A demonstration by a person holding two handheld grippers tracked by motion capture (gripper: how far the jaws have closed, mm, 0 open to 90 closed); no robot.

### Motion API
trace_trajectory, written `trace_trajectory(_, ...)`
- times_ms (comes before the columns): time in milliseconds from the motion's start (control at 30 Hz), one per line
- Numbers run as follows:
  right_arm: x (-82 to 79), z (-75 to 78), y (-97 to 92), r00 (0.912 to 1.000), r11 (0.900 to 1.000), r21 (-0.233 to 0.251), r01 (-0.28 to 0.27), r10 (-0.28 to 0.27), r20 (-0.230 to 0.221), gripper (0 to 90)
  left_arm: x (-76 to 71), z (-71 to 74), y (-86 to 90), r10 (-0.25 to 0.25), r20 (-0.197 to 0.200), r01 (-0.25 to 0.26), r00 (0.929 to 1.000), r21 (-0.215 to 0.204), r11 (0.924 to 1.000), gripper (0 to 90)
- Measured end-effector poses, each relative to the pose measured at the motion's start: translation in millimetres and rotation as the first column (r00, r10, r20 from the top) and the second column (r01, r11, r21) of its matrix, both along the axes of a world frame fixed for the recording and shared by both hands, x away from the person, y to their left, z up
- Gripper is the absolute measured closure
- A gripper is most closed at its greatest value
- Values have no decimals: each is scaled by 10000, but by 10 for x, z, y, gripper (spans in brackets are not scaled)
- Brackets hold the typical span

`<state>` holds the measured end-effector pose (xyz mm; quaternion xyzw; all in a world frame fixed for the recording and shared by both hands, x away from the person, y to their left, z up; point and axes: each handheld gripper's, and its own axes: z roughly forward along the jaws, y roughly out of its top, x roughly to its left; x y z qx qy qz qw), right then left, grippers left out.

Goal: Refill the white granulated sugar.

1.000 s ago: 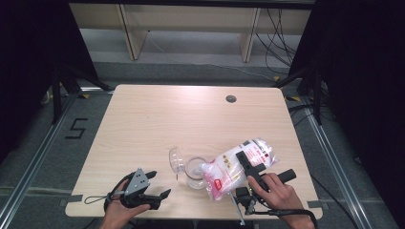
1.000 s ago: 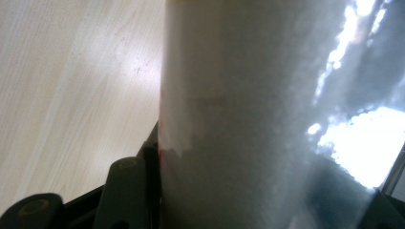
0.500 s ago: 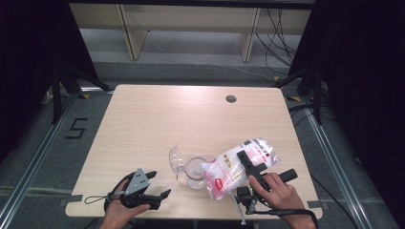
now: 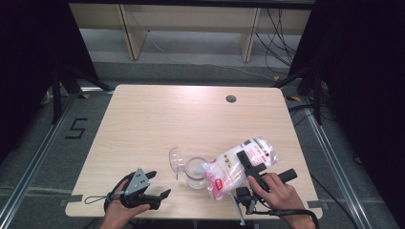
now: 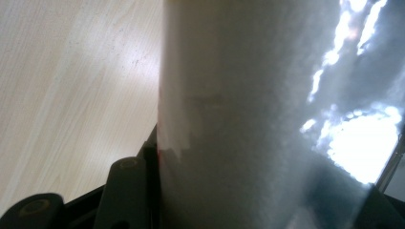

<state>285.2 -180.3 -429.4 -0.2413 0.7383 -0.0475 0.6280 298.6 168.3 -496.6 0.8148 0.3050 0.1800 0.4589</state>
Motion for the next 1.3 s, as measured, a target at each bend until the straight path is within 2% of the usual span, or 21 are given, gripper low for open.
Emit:
trace_trajectory(133,-11,-28,-13,9996,9992,300,270,-266,-132,504,1,0,1,11,7,-11,10000,9,10000,196)
trace_trajectory(333,-10,-18,-8,9998,9995,239,182,-179,-117,505,1,0,-1,-3,10,3,10000,4,10000,196)
trace_trajectory(367,-15,-35,-21,9994,9982,518,317,-308,-181,505,2,-3,-3,15,-4,-15,10000,-10,10000,196)
trace_trajectory(400,-9,-16,-12,9998,9995,259,190,-187,-115,505,4,-6,-2,-22,-11,22,10000,-21,10000,196)
trace_trajectory(433,-9,-16,-12,9998,9995,259,190,-187,-115,505,2,-5,-4,-11,-3,11,10000,-36,10000,196)
trace_trajectory(467,-17,-24,-22,9993,9983,464,353,-347,-141,506,-2,-1,-4,21,2,-21,10000,-29,10000,196)
trace_trajectory(500,-9,4,-7,9999,9999,90,146,-145,-64,506,-2,3,-1,6,29,-6,10000,3,10000,196)
trace_trajectory(533,-4,-5,-8,9999,9997,233,111,-108,-106,506,-1,3,0,7,41,-7,10000,10,10000,196)
trace_trajectory(633,-6,-5,-9,9998,9996,230,141,-138,-110,506,1,-1,1,20,23,-20,10000,10,10000,197)
trace_trajectory(700,-6,4,-8,9999,9999,74,94,-93,-85,507,0,0,-2,15,29,-15,10000,-3,10000,196)
trace_trajectory(733,-12,-5,-12,9996,9995,178,244,-242,-128,507,-1,0,-3,14,30,-14,10000,0,10000,196)
trace_trajectory(933,-19,-15,-15,9995,9988,403,274,-269,-138,509,0,1,0,17,37,-17,10000,1,10000,196)
trace_trajectory(1000,-10,10,5,10000,10000,62,58,-58,-63,509,-1,1,-1,11,37,-11,10000,6,10000,197)
trace_trajectory(1033,-14,-2,-6,9998,9995,290,149,-146,-111,509,1,2,-1,6,39,-6,10000,16,10000,196)
trace_trajectory(1133,-16,-1,-12,9997,9994,266,215,-212,-128,510,3,-4,0,4,54,-4,10000,31,10000,196)
trace_trajectory(1167,-1,28,6,9999,9998,-133,-138,137,-56,511,0,-6,-5,31,20,-31,10000,-32,10000,197)
trace_trajectory(1200,3,29,8,9998,9997,-143,-199,197,-73,512,3,-6,-4,7,42,-7,10000,-15,10000,196)
trace_trajectory(1233,-15,5,-8,9999,9998,175,99,-97,-98,512,2,-7,-5,18,34,-18,10000,-23,10000,196)
trace_trajectory(1267,-14,-6,-8,10000,9997,250,61,-59,-76,512,-1,-9,-10,48,35,-48,10000,-100,9999,196)
trace_trajectory(1300,-13,-7,-7,10000,9996,267,37,-35,-90,513,2,-4,-1,20,61,-20,10000,34,10000,196)
